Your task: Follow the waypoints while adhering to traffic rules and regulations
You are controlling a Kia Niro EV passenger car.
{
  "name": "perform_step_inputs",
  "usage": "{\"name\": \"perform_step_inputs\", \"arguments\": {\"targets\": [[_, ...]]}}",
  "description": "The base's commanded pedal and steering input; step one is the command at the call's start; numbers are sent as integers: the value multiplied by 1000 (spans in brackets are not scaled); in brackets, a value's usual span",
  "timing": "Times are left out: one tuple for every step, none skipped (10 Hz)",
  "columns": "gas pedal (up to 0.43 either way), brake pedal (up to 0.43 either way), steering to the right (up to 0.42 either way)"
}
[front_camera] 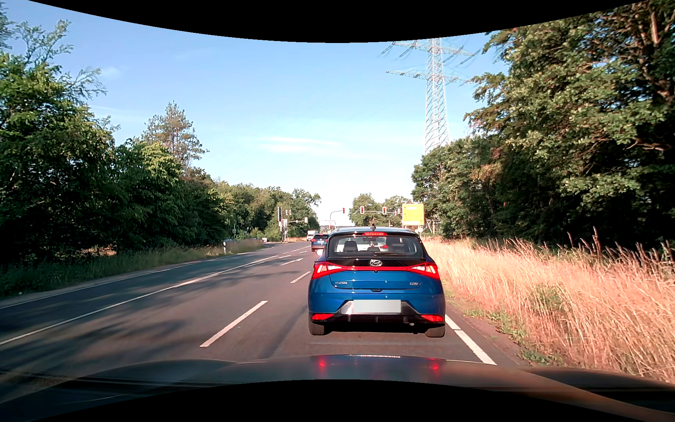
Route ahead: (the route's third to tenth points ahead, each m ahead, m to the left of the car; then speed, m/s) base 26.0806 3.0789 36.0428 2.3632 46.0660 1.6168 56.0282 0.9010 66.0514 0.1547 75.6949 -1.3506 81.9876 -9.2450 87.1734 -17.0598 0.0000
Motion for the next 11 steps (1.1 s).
{"name": "perform_step_inputs", "arguments": {"targets": [[0, 244, -2], [0, 244, -2], [0, 244, -2], [0, 244, -2], [0, 244, -2], [0, 244, -2], [0, 244, -2], [0, 244, -2], [0, 244, -2], [0, 244, -2], [0, 244, -2]]}}
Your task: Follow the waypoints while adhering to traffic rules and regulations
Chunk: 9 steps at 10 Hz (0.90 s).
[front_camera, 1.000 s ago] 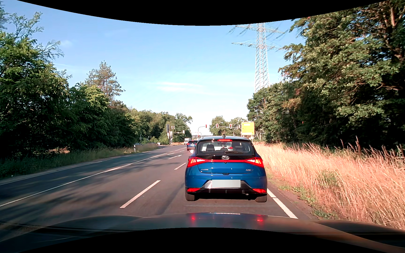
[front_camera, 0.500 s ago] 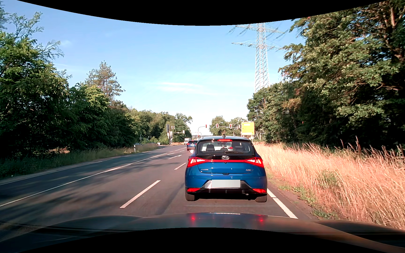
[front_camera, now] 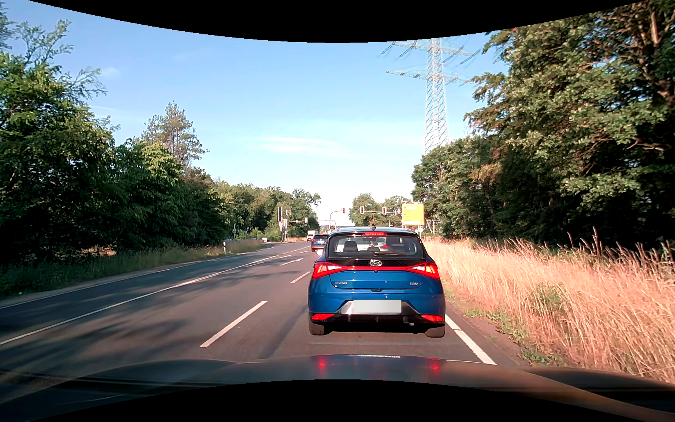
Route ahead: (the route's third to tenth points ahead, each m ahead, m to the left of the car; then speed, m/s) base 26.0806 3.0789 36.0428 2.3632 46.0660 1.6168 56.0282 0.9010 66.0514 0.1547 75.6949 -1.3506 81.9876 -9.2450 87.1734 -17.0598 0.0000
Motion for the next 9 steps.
{"name": "perform_step_inputs", "arguments": {"targets": [[0, 244, -2], [0, 244, -2], [0, 244, -2], [0, 244, -2], [0, 244, -2], [0, 244, -2], [0, 244, -2], [0, 244, -2], [0, 244, -2]]}}
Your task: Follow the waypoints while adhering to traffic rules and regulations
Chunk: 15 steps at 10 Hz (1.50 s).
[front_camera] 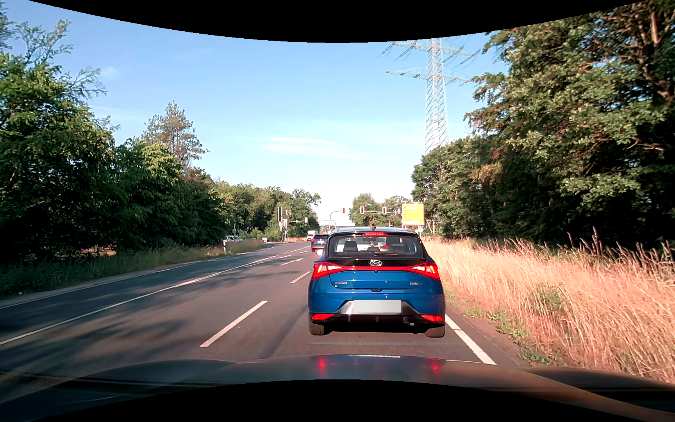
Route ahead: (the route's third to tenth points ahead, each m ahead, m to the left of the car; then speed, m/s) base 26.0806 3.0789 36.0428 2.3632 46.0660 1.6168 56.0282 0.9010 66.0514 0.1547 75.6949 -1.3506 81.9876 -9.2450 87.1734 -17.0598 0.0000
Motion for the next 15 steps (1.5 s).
{"name": "perform_step_inputs", "arguments": {"targets": [[0, 244, -2], [0, 244, -2], [0, 244, -2], [0, 244, -2], [0, 244, -2], [0, 244, -2], [0, 244, -2], [0, 244, -2], [0, 244, -2], [0, 244, -2], [0, 244, -2], [0, 244, -2], [0, 244, -2], [0, 244, -2], [0, 244, -2]]}}
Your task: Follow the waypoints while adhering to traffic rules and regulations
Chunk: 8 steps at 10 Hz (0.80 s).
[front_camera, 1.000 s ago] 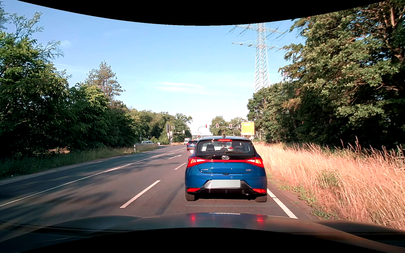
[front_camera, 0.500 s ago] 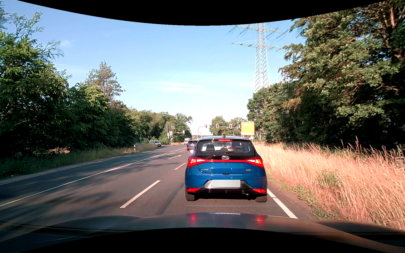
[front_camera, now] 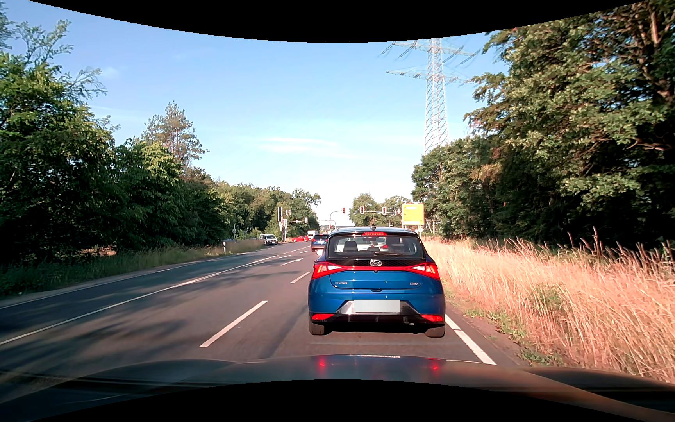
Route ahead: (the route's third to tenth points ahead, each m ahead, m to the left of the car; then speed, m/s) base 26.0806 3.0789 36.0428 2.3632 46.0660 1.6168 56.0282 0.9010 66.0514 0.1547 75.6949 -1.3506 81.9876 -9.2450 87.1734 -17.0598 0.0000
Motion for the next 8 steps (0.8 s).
{"name": "perform_step_inputs", "arguments": {"targets": [[0, 244, -2], [0, 244, -2], [0, 244, -2], [0, 244, -2], [0, 244, -2], [0, 244, -2], [0, 244, -2], [0, 238, -2]]}}
